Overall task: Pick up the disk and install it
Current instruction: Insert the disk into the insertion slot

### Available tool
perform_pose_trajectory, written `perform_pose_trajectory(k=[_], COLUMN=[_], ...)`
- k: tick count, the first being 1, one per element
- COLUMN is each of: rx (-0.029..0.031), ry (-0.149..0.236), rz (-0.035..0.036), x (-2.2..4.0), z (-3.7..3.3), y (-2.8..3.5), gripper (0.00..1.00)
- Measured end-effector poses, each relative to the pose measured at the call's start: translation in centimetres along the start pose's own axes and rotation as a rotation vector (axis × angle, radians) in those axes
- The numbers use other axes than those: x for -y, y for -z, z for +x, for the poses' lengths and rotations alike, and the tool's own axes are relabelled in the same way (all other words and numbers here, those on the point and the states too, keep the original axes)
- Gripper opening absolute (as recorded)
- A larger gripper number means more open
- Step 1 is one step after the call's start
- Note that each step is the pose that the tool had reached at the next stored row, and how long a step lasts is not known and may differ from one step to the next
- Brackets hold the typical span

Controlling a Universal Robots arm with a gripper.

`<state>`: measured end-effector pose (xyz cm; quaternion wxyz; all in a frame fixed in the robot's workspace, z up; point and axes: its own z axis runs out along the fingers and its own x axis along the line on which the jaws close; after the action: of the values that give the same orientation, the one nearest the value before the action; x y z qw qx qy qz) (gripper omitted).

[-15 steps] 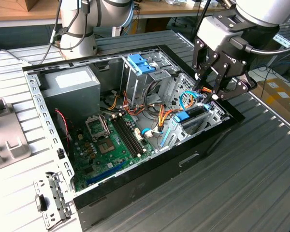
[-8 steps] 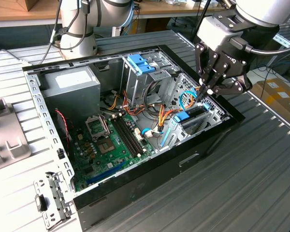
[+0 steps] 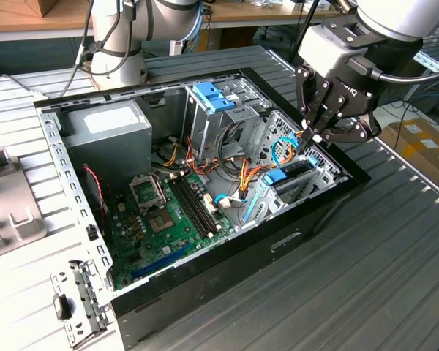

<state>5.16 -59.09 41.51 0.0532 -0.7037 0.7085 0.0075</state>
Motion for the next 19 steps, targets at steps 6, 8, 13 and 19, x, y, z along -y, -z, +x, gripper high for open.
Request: perform_pose_trajectory(k=[6, 8, 13, 19], rx=[0.0001, 0.0000, 0.0001, 0.0000], ry=[0.000, 0.000, 0.000, 0.000], rz=[0.0000, 0.0000, 0.0000, -0.0001], x=[0.24, 0.34, 0.64, 1.36], z=[0.00, 0.00, 0.00, 0.00], y=[-0.04, -0.05, -0.10, -0.18], gripper=[0.11, 0.11, 0.11, 0.11])
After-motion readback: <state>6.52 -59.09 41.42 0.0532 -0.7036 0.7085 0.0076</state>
